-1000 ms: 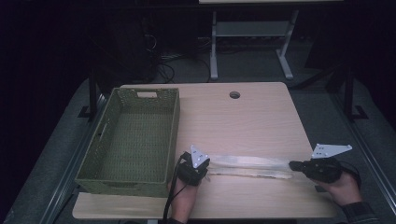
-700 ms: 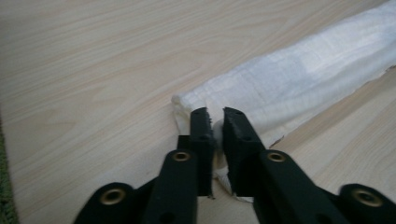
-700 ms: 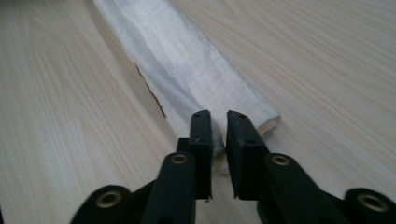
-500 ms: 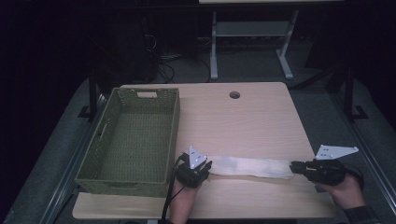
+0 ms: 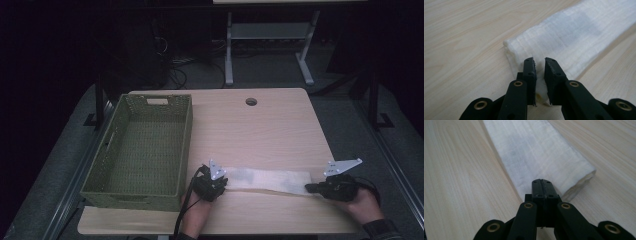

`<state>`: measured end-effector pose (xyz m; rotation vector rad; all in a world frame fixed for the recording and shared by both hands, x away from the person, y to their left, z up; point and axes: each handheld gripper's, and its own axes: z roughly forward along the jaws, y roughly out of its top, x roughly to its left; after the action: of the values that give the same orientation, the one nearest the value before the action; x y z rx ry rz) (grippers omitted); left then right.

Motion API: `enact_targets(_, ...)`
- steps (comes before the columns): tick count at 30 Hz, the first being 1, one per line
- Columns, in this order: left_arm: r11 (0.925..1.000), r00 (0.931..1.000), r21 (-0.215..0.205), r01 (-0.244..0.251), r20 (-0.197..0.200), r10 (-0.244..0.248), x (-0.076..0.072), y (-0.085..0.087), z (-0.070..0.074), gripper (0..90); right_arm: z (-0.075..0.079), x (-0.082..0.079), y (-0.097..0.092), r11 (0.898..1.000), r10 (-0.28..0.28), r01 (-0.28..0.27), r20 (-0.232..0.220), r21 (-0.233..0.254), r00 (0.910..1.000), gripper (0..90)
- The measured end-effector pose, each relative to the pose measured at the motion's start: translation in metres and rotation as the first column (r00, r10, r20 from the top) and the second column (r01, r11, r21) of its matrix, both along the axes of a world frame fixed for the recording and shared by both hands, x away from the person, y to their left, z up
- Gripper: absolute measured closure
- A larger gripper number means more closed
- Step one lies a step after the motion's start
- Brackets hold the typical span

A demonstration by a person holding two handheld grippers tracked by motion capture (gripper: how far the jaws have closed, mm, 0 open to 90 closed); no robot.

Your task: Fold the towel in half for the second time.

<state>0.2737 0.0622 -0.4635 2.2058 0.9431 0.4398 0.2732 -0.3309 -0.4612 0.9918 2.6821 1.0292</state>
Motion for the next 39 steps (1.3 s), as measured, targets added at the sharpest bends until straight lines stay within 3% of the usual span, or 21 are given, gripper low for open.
enact_targets(7, 0.9994, 0.9994, -0.023, 0.025, -0.021, -0.025, 0.006, -0.003, 0.016, 61.1, 0.001, -0.001, 0.003, 1.0, -0.006, 0.006, 0.006, -0.02, 1.0, 89.3)
enact_targets(8, 0.9985, 0.9989, -0.045, 0.032, -0.033, -0.034, 0.007, -0.004, 0.018, 58.8, 0.002, -0.001, 0.004, 1.0, -0.01, 0.01, 0.005, -0.022, 0.9999, 89.3)
enact_targets(10, 0.9975, 0.9968, -0.042, 0.057, -0.053, -0.059, 0.01, -0.005, 0.022, 53.2, 0.002, 0.0, 0.004, 0.999, -0.018, 0.018, 0.007, -0.028, 0.9998, 89.3)
enact_targets(14, 0.9948, 0.9938, -0.023, 0.099, -0.049, -0.1, 0.01, -0.008, 0.023, 43.1, 0.003, 0.003, 0.008, 0.998, -0.042, 0.043, 0.018, -0.049, 0.999, 89.4)
enact_targets(16, 0.9928, 0.9911, -0.045, 0.111, -0.069, -0.114, 0.01, -0.007, 0.021, 40.0, 0.003, 0.006, 0.01, 0.997, -0.052, 0.053, 0.025, -0.058, 0.9984, 89.4)
enact_targets(18, 0.9905, 0.9898, -0.084, 0.108, -0.084, -0.115, 0.011, -0.004, 0.019, 38.2, 0.003, 0.01, 0.013, 0.996, -0.069, 0.07, 0.028, -0.062, 0.9972, 89.4)
enact_targets(22, 0.9867, 0.9862, -0.098, 0.129, -0.091, -0.138, 0.013, -0.001, 0.019, 34.6, 0.003, 0.021, 0.016, 0.993, -0.097, 0.099, 0.032, -0.071, 0.9948, 89.5)
enact_targets(27, 0.9828, 0.9805, -0.06, 0.175, -0.08, -0.179, 0.013, -0.002, 0.018, 32.9, 0.004, 0.036, 0.018, 0.987, -0.142, 0.144, 0.022, -0.071, 0.9896, 89.4)
enact_targets(33, 0.9821, 0.9832, -0.068, 0.175, -0.039, -0.178, 0.009, 0.002, 0.021, 32.3, 0.004, 0.055, 0.022, 0.979, -0.182, 0.183, 0.026, -0.088, 0.983, 89.5)
enact_targets(39, 0.9829, 0.9837, -0.056, 0.176, -0.029, -0.178, 0.006, 0.001, 0.021, 31.6, 0.004, 0.075, 0.028, 0.978, -0.182, 0.185, 0.037, -0.094, 0.9826, 89.5)
